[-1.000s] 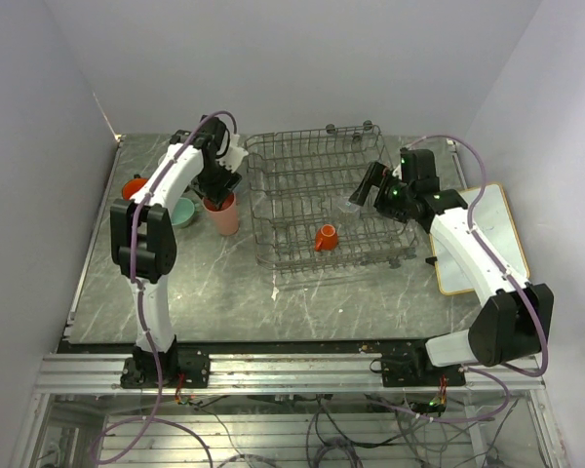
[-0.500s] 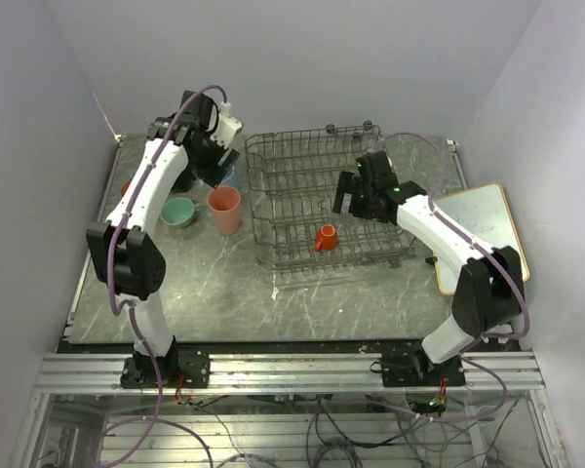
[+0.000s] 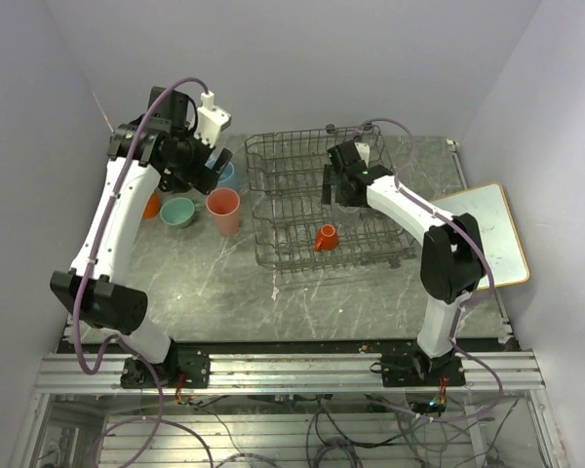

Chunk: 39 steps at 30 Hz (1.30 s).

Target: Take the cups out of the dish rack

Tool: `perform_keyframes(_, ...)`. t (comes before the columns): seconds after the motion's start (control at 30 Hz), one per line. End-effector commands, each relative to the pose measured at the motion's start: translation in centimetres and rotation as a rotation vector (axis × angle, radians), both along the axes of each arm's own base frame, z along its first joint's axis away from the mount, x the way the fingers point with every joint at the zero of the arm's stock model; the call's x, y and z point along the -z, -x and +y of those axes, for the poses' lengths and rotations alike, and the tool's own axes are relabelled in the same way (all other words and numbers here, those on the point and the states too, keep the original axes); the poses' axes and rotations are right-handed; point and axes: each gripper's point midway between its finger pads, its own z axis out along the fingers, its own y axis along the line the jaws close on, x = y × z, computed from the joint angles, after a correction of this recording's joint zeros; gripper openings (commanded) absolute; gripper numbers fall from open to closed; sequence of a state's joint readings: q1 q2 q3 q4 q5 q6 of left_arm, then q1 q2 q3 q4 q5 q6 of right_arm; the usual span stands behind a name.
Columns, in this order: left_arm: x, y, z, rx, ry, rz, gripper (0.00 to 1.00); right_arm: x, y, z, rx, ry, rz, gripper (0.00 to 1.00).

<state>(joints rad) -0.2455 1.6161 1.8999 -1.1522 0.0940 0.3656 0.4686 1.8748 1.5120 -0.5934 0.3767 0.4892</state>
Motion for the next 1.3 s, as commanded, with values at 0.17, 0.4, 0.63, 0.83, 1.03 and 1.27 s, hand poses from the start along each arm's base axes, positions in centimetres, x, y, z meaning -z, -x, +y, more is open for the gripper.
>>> perform_keyframes(0.17,-1.9,4.3,-0.7,0.019,0.121,0.028,1.00,2.4,-0.2,-1.8,0.039,0.152,0.034,1.00)
perform_keyframes(0.4,-2.0,5.8,0.0,0.009,0.110,0.022,1.00,3.3,-0.5,-1.4,0.025,0.144,0.045,0.89)
perform_keyframes(0.63,-2.2,6.6,0.1,0.007,0.113,0.024,1.00,3.7,-0.4,-1.1,0.001,0.134,0.048,0.67)
perform_keyframes(0.83,-2.3,6.6,0.3,0.003,0.105,0.016,1.00,3.5,-0.2,-1.3,0.003,0.099,0.053,0.41)
perform_keyframes(1.03,-1.8,6.5,0.4,0.030,0.088,-0.004,1.00,-0.7,-0.6,-0.9,-0.012,0.064,-0.013,0.34)
perform_keyframes(1.27,-3.6,7.6,-1.4,0.152,0.172,-0.118,1.00,-7.0,-0.3,0.1,-0.056,-0.032,-0.109,0.28)
